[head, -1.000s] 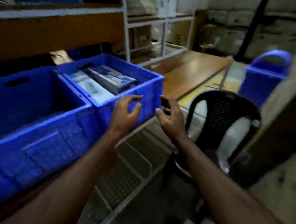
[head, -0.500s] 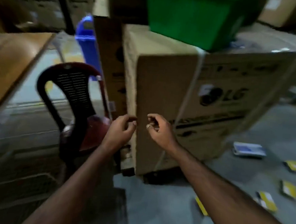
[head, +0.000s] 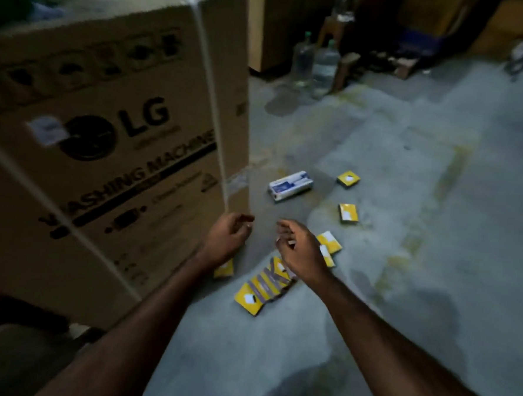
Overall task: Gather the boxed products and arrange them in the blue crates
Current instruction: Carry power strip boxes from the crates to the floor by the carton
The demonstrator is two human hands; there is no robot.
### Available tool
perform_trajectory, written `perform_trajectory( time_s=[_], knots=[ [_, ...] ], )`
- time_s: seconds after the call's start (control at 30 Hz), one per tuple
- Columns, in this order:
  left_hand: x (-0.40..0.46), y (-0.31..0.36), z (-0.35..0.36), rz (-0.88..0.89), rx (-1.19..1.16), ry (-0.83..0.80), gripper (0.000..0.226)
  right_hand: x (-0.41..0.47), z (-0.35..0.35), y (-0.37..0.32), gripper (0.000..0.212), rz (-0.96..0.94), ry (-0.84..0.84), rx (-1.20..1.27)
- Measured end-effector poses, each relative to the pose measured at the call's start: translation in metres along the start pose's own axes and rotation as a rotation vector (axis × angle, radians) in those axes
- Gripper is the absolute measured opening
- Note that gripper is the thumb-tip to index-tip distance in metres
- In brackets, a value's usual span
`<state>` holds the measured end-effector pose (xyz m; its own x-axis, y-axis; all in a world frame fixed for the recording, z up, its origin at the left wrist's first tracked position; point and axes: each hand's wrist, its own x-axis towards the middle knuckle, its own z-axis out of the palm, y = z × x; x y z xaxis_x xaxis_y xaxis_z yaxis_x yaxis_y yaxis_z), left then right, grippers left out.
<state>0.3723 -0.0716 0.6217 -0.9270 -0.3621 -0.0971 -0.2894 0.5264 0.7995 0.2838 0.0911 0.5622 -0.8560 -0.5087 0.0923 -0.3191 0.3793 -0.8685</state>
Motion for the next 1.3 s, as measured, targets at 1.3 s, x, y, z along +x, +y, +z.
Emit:
perform_trajectory(
  time_s=[1.3],
  knots=[
    [0.605,0.101,0.314,-0.518,-0.228,0.181,0.027,0.584,-0.277,0.386,0.036,0.220,-0.334,-0.232]
  ],
)
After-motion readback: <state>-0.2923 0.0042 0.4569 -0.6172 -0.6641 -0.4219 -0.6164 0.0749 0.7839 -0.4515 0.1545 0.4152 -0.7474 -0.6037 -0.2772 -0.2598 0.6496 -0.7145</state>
